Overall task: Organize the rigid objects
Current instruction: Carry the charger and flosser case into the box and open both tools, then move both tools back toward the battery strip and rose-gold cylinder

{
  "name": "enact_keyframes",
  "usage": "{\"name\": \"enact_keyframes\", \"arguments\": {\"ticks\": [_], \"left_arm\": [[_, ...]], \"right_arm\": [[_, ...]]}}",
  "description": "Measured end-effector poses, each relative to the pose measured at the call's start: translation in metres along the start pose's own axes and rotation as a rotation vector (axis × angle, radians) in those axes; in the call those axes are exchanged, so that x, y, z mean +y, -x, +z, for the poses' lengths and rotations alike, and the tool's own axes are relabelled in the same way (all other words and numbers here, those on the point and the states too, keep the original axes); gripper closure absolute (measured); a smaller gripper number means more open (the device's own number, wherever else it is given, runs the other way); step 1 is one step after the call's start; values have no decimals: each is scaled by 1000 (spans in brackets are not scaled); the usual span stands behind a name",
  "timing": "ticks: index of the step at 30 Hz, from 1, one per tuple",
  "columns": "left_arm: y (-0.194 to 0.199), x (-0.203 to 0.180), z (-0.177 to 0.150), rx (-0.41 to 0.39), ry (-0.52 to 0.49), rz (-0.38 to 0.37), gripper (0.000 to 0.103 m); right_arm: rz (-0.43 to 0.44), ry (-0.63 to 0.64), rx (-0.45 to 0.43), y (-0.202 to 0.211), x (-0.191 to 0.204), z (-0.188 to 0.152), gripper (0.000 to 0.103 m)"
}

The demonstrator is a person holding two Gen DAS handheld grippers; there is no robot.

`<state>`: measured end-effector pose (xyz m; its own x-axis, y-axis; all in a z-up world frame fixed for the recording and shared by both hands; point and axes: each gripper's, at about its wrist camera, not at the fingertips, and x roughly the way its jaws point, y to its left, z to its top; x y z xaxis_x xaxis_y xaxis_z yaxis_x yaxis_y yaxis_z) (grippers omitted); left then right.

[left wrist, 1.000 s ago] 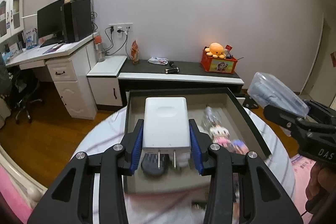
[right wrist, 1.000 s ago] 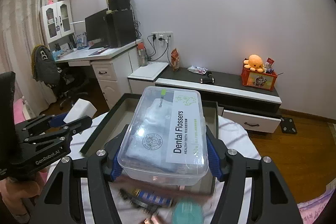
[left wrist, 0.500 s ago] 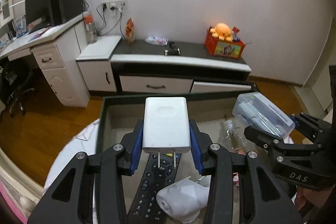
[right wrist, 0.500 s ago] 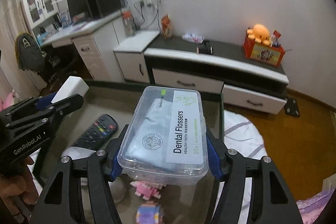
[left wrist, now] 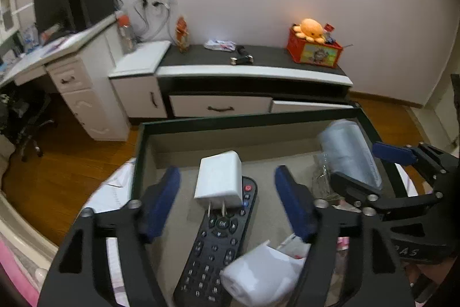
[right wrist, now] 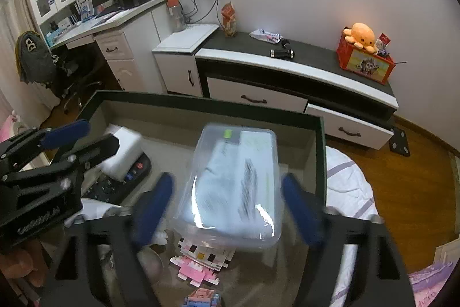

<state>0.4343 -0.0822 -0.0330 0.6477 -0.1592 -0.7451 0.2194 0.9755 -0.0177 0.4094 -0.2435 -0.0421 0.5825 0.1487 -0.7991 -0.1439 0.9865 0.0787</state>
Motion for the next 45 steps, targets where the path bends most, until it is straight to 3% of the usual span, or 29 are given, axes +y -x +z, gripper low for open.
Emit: {"name": "enact_keyframes", "arguments": {"ticks": [2,5,6,18,31,39,45], "left_arm": [[7,4,-1,-9,14,-5,16],[23,13,-4,-40,42,-6,0],[30,15,-5,-54,48,-8,0],[121,15,-40,-164,69,-3,0],[233,24,-124,-317,102,45,0],[250,25,-182,-306,167,41,0],[245,15,-213,-282,176,26,0]], "right_arm": [[6,-12,-4,4,-2,0,18],[8,-31,-19,13,-4,-1,9],[3,-43,-27,17,-6,-2,0],[61,-101,-148,85,9,-26,0],[38,-54,-336,197,53,-108,0],[1,-55,-388,235,57,-161,0],[-46,-84,-329,230,48,-206,0]]}}
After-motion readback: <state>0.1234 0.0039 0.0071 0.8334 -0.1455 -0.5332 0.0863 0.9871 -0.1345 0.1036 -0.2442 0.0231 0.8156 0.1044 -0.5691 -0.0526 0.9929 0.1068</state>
